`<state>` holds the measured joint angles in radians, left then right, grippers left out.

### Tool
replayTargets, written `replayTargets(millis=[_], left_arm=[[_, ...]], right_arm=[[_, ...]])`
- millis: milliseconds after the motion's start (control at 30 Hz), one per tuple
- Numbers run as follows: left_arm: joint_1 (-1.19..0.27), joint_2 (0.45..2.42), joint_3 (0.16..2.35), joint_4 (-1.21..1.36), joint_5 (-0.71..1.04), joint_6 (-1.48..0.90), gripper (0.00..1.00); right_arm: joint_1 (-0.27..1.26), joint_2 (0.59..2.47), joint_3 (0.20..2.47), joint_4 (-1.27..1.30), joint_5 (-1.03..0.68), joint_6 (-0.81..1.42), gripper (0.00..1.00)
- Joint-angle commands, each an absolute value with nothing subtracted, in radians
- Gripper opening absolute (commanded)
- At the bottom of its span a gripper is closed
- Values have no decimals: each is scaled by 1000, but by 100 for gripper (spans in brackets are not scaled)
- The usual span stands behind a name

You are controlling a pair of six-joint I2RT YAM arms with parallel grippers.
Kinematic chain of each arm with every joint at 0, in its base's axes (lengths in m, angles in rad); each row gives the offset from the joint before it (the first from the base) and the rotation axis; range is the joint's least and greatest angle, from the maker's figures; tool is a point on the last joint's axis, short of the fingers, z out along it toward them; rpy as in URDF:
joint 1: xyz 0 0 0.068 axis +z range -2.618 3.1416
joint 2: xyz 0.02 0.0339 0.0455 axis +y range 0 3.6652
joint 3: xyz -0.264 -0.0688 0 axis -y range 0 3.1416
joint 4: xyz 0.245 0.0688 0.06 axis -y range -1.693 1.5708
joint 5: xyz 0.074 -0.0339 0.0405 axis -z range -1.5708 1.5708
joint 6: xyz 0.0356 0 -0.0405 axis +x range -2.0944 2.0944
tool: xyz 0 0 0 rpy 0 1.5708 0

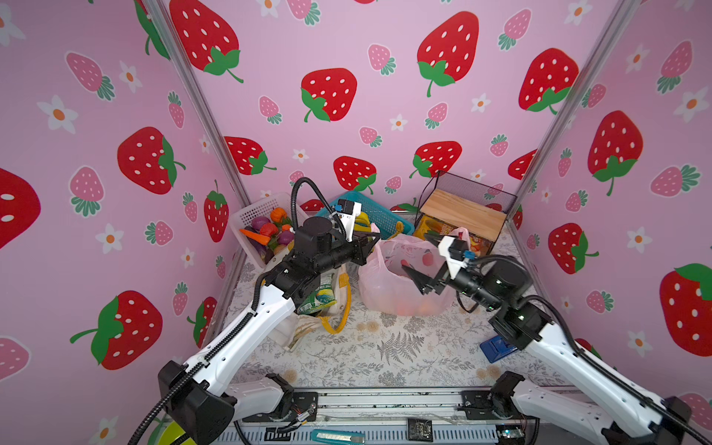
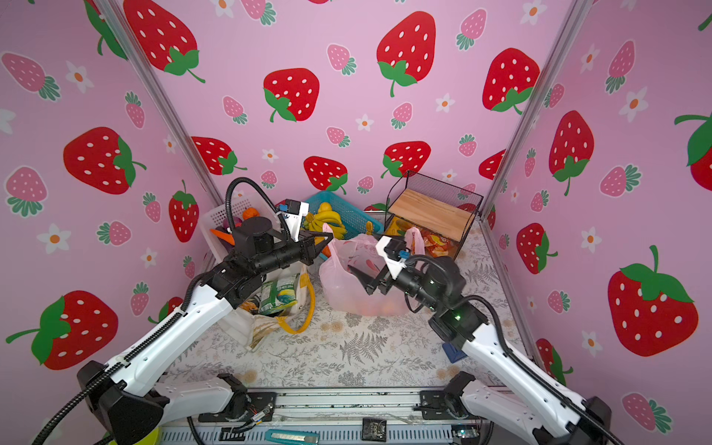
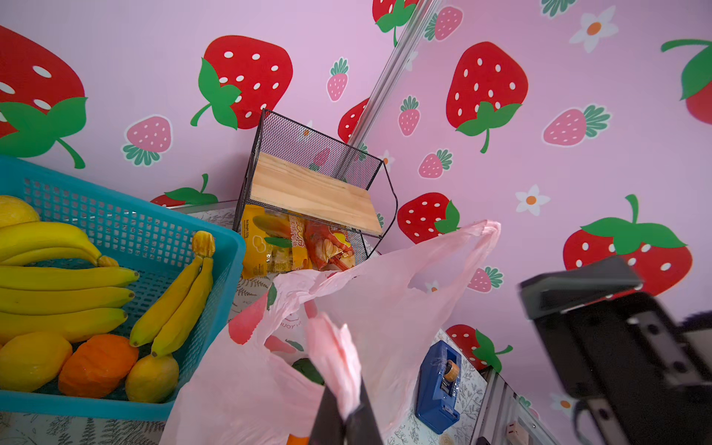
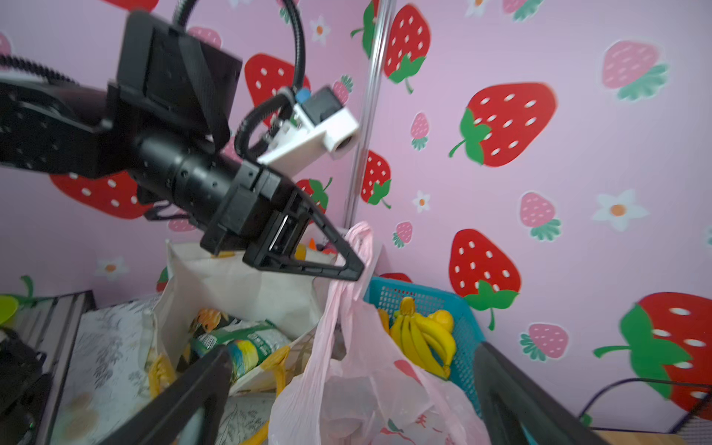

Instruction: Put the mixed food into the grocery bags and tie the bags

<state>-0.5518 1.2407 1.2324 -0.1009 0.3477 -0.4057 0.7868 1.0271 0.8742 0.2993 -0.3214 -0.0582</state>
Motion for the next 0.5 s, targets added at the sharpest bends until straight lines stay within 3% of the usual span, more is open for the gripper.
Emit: replayTargets(millis=[0,233,467], left_arm=[[-554,1223,1233,-64,353,-423,0],[-554,1226,1243,-92,377,-410,0],[-550,1225,1240,-93,392,-408,0]], right_arm=[[764,1145,883,432,-480,-100,100],[683,1401,1014,539,-699,-79,100],[681,1567,1129,554,-807,-79,98]])
